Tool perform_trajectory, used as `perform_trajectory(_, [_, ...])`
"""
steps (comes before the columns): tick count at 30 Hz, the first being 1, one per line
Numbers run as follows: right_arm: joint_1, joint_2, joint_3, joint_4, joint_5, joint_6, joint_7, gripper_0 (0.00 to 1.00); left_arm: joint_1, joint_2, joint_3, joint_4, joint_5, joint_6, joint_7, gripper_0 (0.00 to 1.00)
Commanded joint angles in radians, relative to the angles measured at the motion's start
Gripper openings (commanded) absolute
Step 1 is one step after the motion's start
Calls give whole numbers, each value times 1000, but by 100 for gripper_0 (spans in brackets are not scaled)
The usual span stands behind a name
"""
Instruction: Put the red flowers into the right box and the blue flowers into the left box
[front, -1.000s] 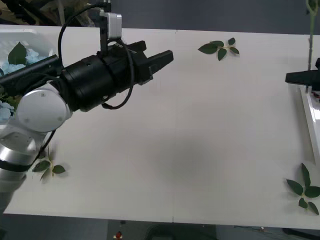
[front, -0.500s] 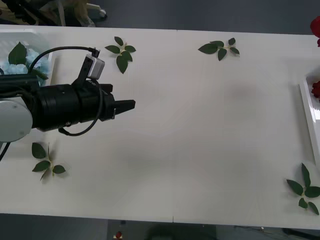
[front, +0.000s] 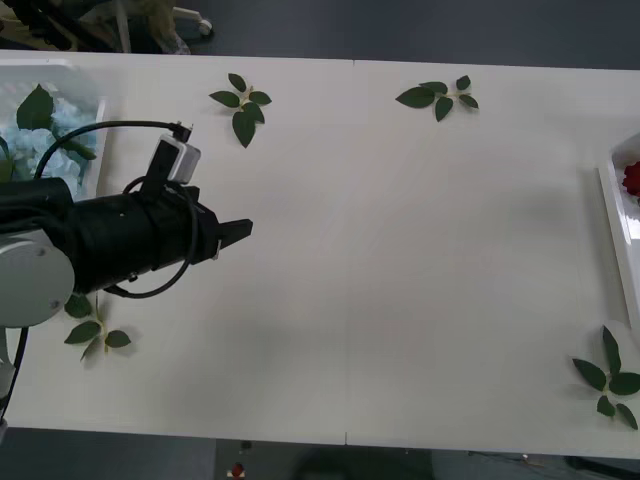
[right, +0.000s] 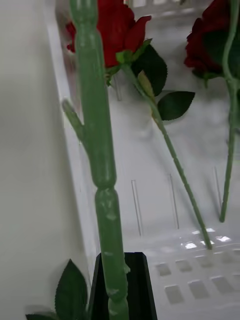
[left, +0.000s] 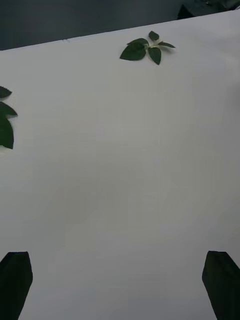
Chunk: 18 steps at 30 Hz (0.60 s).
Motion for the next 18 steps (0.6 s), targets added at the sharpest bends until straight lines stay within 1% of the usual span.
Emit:
perform_trajectory(1, [-4, -71, 34, 43, 38, -47, -12, 0, 31, 10, -4, -36, -29, -12, -70, 100])
perform_trajectory(8, [-5, -92, 76, 103, 114, -105, -7, 0, 45, 6, -7, -36, -62, -13, -98, 100])
perform_trajectory(14, [-5, -110, 132, 156, 170, -179, 1, 0, 46, 6, -31, -33, -45, -90, -143, 100])
perform_trajectory(18, [-4, -113, 152, 182, 197, -210, 4, 0, 46, 6, -31, -33, -75, -99, -150, 100])
